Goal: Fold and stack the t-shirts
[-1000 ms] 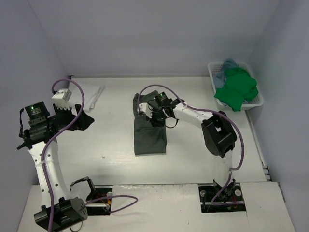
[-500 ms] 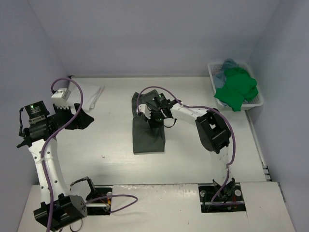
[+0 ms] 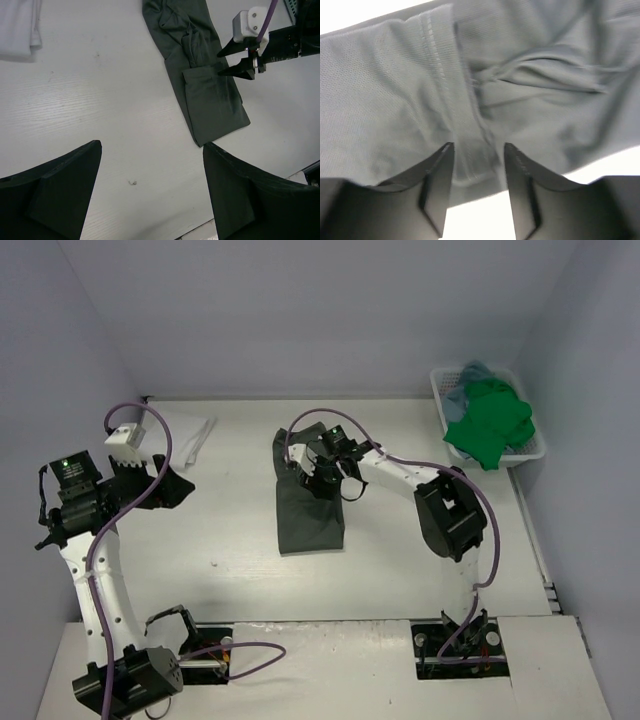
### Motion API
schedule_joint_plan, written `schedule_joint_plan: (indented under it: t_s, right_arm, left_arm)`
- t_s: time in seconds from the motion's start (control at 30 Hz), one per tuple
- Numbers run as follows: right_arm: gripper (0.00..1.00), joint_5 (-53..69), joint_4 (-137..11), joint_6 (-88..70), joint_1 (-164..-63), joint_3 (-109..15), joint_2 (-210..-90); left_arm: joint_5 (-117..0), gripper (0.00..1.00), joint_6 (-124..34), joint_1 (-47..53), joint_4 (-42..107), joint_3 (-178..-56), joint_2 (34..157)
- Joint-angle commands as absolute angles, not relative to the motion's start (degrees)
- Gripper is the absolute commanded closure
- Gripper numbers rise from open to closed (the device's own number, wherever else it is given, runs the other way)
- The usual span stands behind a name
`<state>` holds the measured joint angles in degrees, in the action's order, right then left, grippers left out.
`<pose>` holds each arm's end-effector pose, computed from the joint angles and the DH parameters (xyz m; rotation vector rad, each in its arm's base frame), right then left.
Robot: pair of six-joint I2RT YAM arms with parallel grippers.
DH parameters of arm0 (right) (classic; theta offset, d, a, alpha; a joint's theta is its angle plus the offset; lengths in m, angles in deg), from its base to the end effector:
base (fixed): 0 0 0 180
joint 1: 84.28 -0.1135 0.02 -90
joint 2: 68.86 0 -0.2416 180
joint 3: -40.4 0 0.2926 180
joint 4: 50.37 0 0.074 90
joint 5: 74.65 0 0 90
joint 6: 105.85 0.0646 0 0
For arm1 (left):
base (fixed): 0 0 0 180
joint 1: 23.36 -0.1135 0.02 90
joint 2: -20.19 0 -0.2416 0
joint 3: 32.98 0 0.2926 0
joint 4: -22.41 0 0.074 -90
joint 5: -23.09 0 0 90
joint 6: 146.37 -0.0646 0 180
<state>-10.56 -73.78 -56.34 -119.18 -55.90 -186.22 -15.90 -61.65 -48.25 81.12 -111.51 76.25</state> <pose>0.3926 0.3083 0.1304 -1.5734 1.6750 0.4788 0.2461 0.0588 0.3580 0.1327 2.0039 -0.6417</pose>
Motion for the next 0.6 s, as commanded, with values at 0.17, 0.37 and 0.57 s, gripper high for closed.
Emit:
schedule_joint_plan:
  t_s: [0.17,0.37,0.57]
  right_arm:
    - [0.55,-6.53,-75.91,-54.08,-119.35,-55.99,-171.70]
    - [0.55,-4.45,-78.99,-55.84,-125.31,-45.37,-163.70]
    - [0.51,5.32,-72.15,-57.25,-135.16,-31.14,-157.63]
  left_arm:
    - [-12.77,0.23,-60.67,-49.20,79.51,-113.10,74.77]
    - [-13.03,0.23,-61.11,-49.20,79.33,-112.58,74.07]
    - [-13.47,0.23,-61.20,-49.29,79.24,-112.14,73.10]
